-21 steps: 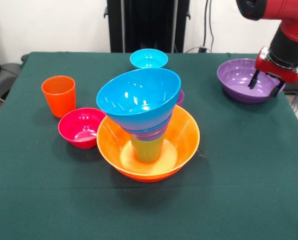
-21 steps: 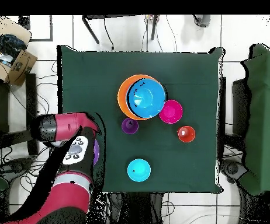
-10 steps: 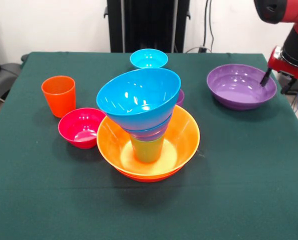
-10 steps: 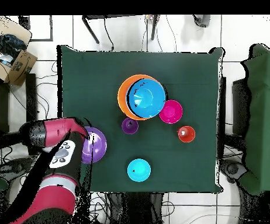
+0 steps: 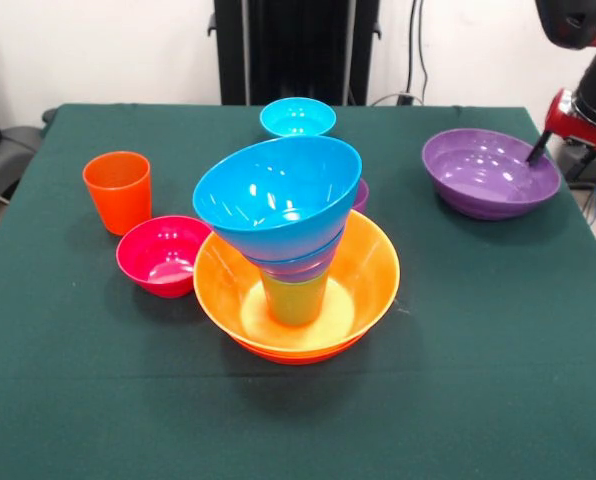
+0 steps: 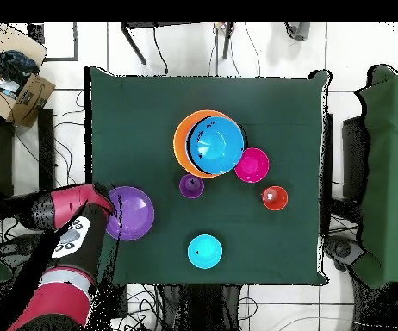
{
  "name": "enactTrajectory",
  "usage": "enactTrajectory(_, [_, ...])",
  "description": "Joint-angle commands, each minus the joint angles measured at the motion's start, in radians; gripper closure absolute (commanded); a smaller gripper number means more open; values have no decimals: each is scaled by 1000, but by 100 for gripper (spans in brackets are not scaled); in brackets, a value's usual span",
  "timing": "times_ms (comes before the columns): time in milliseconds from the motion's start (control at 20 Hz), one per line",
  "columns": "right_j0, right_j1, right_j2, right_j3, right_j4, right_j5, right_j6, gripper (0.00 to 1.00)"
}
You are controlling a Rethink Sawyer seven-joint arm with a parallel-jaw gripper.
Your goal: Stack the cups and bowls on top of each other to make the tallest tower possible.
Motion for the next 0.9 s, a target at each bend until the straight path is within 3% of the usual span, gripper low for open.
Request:
enactTrajectory(50, [-2, 43, 36, -6, 12, -102, 166, 0])
enactTrajectory(900, [15, 102, -13, -57, 10, -136, 159, 0])
